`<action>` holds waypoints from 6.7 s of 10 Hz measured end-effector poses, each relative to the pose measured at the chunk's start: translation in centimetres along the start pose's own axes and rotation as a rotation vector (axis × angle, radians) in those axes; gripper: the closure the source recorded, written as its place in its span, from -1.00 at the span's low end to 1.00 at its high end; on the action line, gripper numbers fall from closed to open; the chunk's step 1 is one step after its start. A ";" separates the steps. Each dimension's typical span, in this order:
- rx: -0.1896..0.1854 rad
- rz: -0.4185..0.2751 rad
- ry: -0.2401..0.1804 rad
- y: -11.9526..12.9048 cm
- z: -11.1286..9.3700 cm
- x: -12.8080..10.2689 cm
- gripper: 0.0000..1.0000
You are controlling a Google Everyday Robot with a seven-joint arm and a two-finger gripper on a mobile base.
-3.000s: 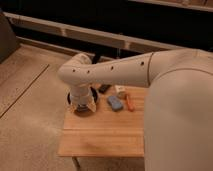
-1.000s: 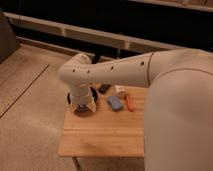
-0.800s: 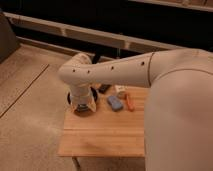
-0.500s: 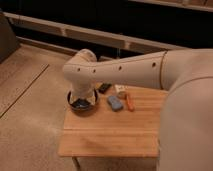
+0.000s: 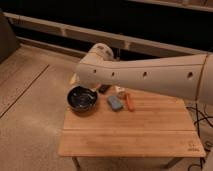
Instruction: Place the bottle in the ceramic bowl
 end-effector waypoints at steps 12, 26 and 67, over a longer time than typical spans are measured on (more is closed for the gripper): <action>0.240 0.010 -0.034 -14.7 5.6 -13.2 -0.30; 0.302 -0.294 -0.076 -20.2 7.3 -16.5 -0.30; 0.316 -0.298 0.012 -19.6 12.5 -29.4 1.00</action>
